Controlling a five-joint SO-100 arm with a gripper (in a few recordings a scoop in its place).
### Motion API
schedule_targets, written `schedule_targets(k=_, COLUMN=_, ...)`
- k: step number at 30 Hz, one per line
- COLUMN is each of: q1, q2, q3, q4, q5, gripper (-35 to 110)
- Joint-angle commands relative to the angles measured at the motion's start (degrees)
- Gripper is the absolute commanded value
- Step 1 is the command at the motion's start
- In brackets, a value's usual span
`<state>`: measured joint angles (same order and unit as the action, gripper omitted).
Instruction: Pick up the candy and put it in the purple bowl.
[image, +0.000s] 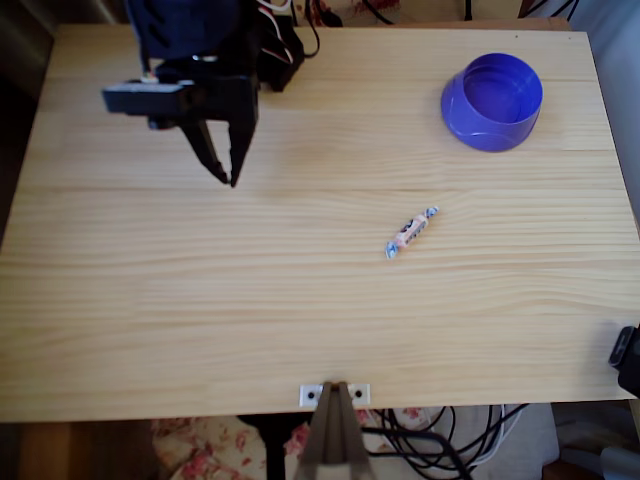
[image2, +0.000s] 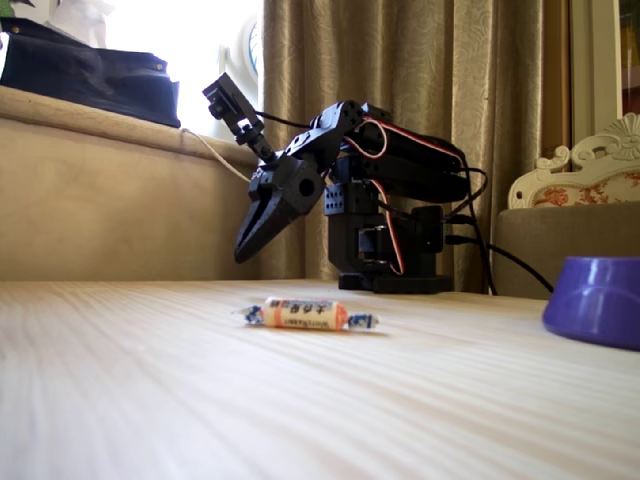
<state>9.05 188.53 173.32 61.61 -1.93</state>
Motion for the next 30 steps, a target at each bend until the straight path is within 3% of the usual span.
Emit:
schedule_targets(k=1, q1=0.2, q2=0.5, q3=-0.8, q4=-0.2, q5=-1.1, gripper=0)
schedule_targets(k=11, q1=2.0, q2=-0.1, q3=-2.7, q4=-0.1, q5=-4.4, gripper=0)
schedule_targets(k=17, q1=0.4, q2=-9.4, q3=-11.0, q4=-3.0, q5=-2.8, gripper=0)
schedule_targets(k=23, q1=-1.2, q2=-24.0, q3=-23.0, q4=-6.9, q5=2.9, gripper=0)
schedule_targets(k=30, q1=-9.6, q2=-35.3, q3=-39.5, q4=-3.2, q5=12.0, gripper=0)
